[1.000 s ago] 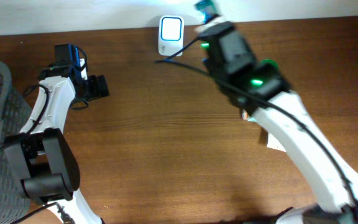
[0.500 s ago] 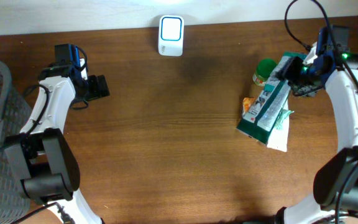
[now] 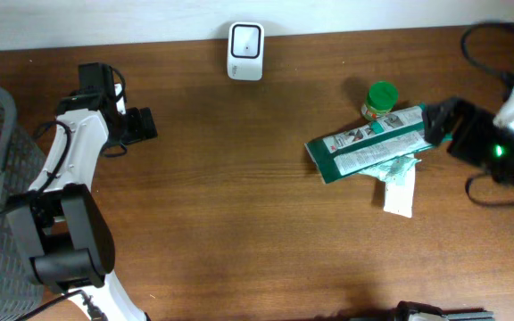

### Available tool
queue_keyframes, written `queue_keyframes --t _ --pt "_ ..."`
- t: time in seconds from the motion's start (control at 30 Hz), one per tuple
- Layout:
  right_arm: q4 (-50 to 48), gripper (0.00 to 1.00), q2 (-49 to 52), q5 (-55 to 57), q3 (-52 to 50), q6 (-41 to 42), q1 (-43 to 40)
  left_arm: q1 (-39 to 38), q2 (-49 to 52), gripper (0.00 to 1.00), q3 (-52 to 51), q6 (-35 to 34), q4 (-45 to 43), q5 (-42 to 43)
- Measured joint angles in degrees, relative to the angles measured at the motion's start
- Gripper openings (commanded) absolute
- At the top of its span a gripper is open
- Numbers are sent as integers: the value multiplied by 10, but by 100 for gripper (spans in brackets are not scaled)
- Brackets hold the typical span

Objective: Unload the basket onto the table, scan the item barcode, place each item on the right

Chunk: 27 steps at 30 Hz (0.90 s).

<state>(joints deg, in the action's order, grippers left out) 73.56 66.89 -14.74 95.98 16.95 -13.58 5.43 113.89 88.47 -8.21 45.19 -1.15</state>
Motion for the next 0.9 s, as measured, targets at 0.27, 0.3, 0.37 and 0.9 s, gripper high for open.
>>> queue_keyframes --t 0.27,0.3,0.37,0.9 --pt "232 98 -104 -3 2 -15 0 0 0 99 0 0 -1 0" --pt "234 98 -104 -2 2 -15 0 0 0 99 0 0 0 0" --pt "234 98 -103 -1 2 -16 0 0 0 99 0 0 0 0" --pt "127 98 -146 -75 1 -219 0 0 0 99 0 0 0 0"
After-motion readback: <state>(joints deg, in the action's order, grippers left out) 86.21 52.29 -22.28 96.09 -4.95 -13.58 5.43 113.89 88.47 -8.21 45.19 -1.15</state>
